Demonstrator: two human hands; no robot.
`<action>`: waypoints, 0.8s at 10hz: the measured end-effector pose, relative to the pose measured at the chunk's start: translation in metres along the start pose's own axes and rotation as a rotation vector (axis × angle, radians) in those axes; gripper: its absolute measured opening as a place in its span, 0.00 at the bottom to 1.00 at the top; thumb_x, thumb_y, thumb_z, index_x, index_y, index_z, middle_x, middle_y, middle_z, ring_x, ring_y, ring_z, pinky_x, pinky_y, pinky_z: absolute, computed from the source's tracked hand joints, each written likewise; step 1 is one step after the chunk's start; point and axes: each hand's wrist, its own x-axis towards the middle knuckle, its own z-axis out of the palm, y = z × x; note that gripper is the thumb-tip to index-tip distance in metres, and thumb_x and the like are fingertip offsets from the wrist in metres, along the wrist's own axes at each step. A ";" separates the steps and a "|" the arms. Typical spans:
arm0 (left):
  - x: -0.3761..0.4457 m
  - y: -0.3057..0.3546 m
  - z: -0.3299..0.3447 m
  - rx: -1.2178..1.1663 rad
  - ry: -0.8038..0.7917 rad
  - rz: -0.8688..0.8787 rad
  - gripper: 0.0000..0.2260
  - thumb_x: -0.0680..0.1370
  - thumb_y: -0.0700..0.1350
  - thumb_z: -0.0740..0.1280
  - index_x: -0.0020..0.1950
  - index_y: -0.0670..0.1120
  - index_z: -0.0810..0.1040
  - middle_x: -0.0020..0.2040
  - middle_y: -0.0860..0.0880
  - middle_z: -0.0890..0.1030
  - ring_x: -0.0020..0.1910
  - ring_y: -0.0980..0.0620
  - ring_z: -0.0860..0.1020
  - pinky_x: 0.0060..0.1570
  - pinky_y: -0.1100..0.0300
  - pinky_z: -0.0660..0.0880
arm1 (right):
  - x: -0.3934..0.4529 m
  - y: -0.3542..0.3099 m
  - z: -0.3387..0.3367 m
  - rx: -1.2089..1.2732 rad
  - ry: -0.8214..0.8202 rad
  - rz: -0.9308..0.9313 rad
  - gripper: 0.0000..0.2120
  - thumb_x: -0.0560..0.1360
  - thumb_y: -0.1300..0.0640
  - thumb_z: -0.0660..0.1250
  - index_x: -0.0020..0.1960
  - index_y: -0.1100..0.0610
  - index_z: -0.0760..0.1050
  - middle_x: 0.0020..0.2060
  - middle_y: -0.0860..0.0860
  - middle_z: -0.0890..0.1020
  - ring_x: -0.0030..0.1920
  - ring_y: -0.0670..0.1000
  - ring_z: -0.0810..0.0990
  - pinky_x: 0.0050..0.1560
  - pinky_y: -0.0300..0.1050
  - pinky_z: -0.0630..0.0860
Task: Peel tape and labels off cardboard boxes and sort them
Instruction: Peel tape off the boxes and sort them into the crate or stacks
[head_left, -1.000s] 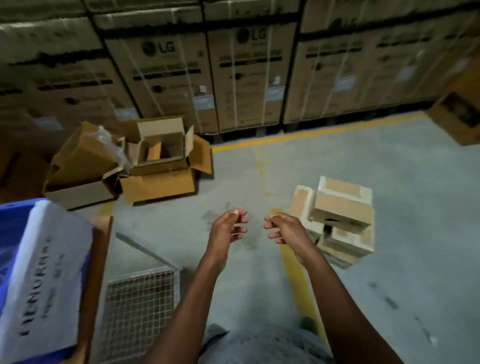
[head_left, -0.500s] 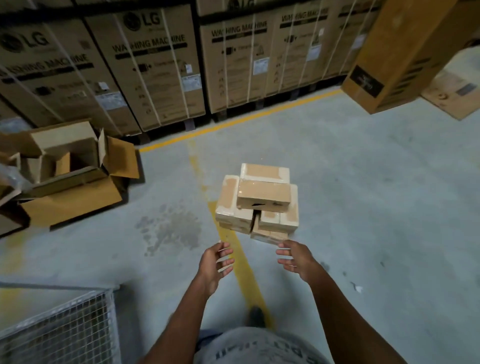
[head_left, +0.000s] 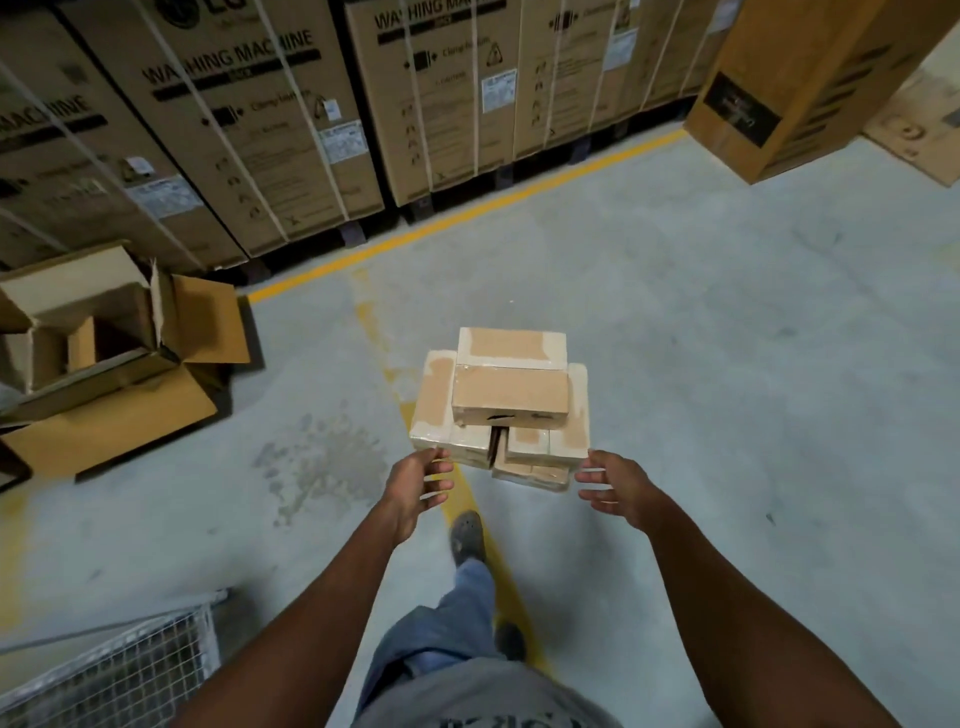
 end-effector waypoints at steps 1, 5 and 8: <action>0.042 0.032 0.002 0.030 -0.003 -0.036 0.14 0.86 0.52 0.60 0.57 0.46 0.81 0.49 0.47 0.82 0.44 0.47 0.79 0.46 0.55 0.77 | 0.023 -0.034 0.003 -0.050 0.014 -0.007 0.12 0.84 0.51 0.65 0.54 0.60 0.79 0.49 0.57 0.85 0.45 0.57 0.83 0.50 0.49 0.78; 0.210 0.121 0.010 0.338 0.098 -0.075 0.09 0.84 0.49 0.64 0.61 0.48 0.78 0.58 0.47 0.79 0.40 0.47 0.79 0.43 0.57 0.76 | 0.160 -0.129 0.007 -0.442 0.045 0.004 0.13 0.84 0.59 0.62 0.67 0.58 0.76 0.60 0.57 0.77 0.56 0.52 0.72 0.66 0.54 0.73; 0.368 0.101 0.052 0.511 0.083 -0.095 0.05 0.82 0.46 0.67 0.58 0.50 0.78 0.55 0.43 0.78 0.41 0.49 0.74 0.37 0.59 0.70 | 0.313 -0.155 0.001 -0.193 0.038 0.120 0.18 0.84 0.56 0.64 0.73 0.60 0.72 0.70 0.62 0.75 0.65 0.64 0.76 0.63 0.59 0.75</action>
